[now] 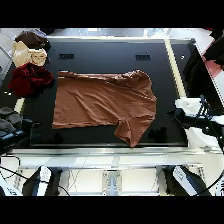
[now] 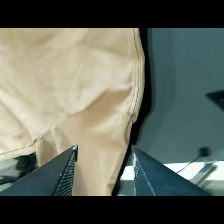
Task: Fold the shirts.
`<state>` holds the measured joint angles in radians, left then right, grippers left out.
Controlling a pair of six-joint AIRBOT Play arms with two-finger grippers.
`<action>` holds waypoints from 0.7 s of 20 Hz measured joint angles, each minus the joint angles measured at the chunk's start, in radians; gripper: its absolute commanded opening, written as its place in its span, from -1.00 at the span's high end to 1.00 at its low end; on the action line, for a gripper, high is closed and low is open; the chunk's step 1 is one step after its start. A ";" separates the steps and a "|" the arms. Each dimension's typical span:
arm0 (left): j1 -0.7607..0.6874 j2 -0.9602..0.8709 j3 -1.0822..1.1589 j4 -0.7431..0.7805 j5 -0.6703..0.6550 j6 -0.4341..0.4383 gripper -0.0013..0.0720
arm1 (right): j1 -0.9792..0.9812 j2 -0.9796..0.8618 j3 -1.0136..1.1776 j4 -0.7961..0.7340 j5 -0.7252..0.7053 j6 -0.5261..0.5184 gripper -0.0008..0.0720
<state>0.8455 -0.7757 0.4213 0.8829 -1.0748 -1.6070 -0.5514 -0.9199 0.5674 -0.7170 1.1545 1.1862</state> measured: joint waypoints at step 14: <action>-0.320 -0.237 -0.040 -0.151 0.285 -0.119 -0.11 | -0.002 0.013 -0.059 0.040 0.005 -0.003 -0.06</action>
<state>0.5259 -1.0122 0.3817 0.7322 -0.7895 -1.7264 -0.5537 -0.9070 0.5087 -0.6765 1.1599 1.1835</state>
